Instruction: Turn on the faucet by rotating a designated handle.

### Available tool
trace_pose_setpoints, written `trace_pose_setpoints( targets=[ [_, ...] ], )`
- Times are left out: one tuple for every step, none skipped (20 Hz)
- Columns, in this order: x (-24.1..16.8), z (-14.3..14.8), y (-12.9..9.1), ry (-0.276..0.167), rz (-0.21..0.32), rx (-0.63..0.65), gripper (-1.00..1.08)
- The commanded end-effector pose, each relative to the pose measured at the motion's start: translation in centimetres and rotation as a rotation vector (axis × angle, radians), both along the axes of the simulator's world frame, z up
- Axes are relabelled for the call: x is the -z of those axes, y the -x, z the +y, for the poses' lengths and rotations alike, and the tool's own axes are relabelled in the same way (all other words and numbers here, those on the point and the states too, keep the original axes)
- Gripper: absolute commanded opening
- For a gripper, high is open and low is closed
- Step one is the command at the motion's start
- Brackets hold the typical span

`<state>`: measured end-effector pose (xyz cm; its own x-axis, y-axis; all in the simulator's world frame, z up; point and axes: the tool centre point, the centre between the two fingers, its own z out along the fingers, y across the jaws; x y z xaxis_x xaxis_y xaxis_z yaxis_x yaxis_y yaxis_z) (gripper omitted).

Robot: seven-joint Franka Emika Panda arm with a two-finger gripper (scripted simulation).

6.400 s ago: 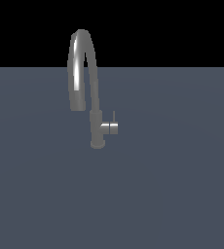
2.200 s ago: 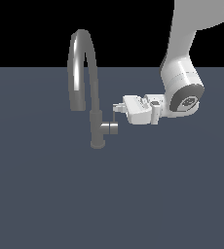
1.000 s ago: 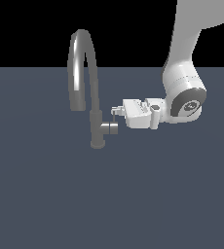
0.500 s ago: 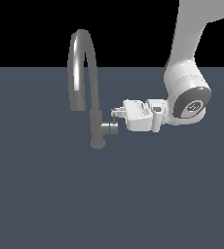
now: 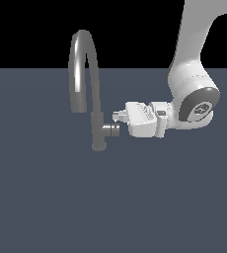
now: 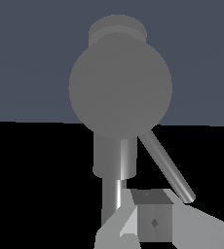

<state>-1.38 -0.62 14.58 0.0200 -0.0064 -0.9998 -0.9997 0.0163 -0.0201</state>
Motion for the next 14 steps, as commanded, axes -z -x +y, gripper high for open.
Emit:
trace_pose_setpoints(
  targets=[
    [1.0, 0.0, 1.5, -0.004, 0.016, -0.004, -1.0],
    [1.2, 0.0, 1.9, -0.005, 0.017, -0.005, -1.0],
    [1.4, 0.0, 2.3, -0.006, 0.018, -0.005, -1.0],
    [1.7, 0.0, 2.8, -0.006, 0.02, -0.006, -1.0],
    [1.7, 0.0, 2.8, -0.006, 0.02, -0.006, -1.0],
    [0.7, 0.0, 1.5, -0.001, -0.005, -0.001, -1.0],
    [1.3, 0.0, 2.0, -0.001, -0.001, -0.002, -1.0],
    [1.9, 0.0, 2.4, -0.002, 0.003, -0.003, -1.0],
    [2.4, 0.0, 2.8, -0.003, 0.006, -0.003, -1.0],
    [3.0, 0.0, 3.3, -0.004, 0.01, -0.004, -1.0],
    [3.6, 0.0, 3.7, -0.005, 0.014, -0.005, -1.0],
    [4.2, 0.0, 4.2, -0.006, 0.017, -0.006, -1.0],
    [4.8, 0.0, 4.6, -0.006, 0.021, -0.006, -1.0],
    [4.8, 0.0, 4.6, -0.006, 0.021, -0.006, -1.0]
  ],
)
